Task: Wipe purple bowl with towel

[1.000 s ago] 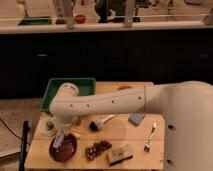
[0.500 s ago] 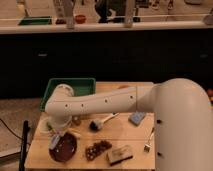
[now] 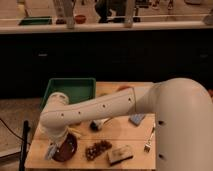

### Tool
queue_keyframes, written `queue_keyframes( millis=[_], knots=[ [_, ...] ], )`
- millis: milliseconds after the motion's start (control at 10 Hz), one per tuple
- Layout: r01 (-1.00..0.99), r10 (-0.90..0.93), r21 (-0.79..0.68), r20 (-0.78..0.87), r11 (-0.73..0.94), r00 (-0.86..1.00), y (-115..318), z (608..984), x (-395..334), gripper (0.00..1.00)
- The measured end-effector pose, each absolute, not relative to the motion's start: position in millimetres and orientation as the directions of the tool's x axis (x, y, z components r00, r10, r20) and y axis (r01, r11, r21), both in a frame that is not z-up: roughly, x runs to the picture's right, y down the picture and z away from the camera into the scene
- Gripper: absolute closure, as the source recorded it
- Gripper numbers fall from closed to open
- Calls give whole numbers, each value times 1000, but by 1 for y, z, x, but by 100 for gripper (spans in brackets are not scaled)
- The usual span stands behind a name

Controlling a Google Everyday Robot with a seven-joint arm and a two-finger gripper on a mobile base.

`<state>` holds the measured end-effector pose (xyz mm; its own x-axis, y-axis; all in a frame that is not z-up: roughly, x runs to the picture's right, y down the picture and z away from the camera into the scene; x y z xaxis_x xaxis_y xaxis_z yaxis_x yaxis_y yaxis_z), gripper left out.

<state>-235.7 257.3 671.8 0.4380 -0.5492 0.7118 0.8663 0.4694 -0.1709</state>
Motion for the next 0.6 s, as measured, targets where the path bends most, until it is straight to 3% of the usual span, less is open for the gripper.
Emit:
queue_keyframes(
  millis=[600],
  knots=[
    [834, -460, -180, 764, 521, 452, 288, 674, -236, 100]
  ],
)
